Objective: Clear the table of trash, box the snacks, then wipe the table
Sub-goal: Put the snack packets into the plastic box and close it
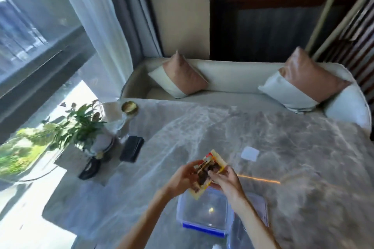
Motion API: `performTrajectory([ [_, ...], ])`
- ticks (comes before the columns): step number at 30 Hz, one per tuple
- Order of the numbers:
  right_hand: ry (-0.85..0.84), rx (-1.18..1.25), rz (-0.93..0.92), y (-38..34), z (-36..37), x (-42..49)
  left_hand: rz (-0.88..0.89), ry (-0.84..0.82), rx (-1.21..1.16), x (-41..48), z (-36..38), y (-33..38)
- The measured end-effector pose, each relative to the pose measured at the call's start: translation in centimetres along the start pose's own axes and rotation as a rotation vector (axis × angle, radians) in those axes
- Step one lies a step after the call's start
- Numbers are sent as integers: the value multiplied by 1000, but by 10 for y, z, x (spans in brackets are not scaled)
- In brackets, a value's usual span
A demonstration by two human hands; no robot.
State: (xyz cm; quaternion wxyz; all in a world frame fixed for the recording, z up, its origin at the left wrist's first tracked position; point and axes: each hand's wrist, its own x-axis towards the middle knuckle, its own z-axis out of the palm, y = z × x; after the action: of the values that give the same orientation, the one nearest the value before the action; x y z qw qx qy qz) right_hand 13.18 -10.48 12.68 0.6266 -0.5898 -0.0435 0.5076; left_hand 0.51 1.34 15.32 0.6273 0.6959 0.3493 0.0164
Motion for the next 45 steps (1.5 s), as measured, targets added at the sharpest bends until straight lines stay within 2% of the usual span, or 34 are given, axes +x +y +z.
performTrajectory([
  [2,17,-74,-29,-2,5,-7,20,-72,64,-5,-16,-3],
  [5,-93,-187,-74,-8,-3,-9,93,-224,163,-3,-30,-6],
  [7,-80,-213,-75,-10,-10,-10,101,-258,167,3,-32,-6],
  [9,29,-163,-71,-6,-18,-10,79,-193,-7,6,-29,-8],
  [12,171,-23,-56,7,-31,-5,-4,6,-311,8,-19,-21],
  [15,215,-27,30,25,-40,-6,-146,129,-440,6,-4,-46],
  [22,195,-274,146,70,-49,-5,-208,347,-178,12,20,-87],
  [30,344,-396,161,88,-55,10,-335,429,-211,22,30,-109],
  [34,404,-485,205,101,-55,18,-402,384,-269,24,35,-115],
  [36,440,-563,215,108,-49,23,-417,359,-193,25,40,-121],
  [39,405,-624,272,117,-37,32,-476,363,-85,25,49,-128],
  [42,374,-681,353,125,-34,37,-544,415,-83,29,54,-130],
  [45,376,-765,423,126,-34,39,-568,380,-57,33,58,-130],
])
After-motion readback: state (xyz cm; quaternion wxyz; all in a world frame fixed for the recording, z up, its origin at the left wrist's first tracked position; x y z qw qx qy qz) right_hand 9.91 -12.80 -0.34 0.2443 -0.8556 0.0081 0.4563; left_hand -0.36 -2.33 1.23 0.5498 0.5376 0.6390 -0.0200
